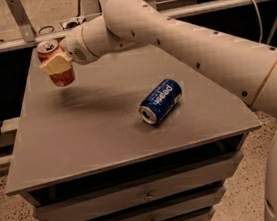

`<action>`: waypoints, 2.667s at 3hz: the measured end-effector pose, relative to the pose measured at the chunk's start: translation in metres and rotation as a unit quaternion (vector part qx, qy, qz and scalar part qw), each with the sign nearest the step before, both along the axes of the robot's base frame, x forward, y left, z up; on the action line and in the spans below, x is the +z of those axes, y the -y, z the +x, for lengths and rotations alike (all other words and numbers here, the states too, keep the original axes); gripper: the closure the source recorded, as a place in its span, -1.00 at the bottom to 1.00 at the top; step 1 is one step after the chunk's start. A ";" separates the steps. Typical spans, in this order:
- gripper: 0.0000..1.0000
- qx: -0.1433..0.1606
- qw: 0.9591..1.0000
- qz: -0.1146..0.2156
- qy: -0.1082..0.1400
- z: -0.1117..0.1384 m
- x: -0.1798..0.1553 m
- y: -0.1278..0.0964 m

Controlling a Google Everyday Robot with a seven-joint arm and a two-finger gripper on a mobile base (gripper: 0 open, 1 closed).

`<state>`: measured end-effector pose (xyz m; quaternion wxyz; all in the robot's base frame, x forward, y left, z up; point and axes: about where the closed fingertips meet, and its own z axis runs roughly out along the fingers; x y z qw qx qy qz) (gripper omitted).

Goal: Move coke can near green rice chip bag

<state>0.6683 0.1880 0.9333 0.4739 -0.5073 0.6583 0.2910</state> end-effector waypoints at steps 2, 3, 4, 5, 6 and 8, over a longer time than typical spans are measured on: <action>1.00 -0.109 0.990 -0.035 0.080 0.020 0.065 0.096; 1.00 -0.162 0.979 -0.063 0.107 0.035 0.093 0.147; 1.00 -0.219 0.966 -0.075 0.118 0.052 0.103 0.202; 1.00 -0.266 0.954 -0.066 0.125 0.074 0.101 0.248; 1.00 -0.322 0.938 -0.041 0.118 0.111 0.079 0.296; 1.00 -0.367 0.925 -0.016 0.094 0.157 0.045 0.327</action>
Offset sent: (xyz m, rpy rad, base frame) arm 0.0333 -0.1794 0.1164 -0.1265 -0.2710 -0.3938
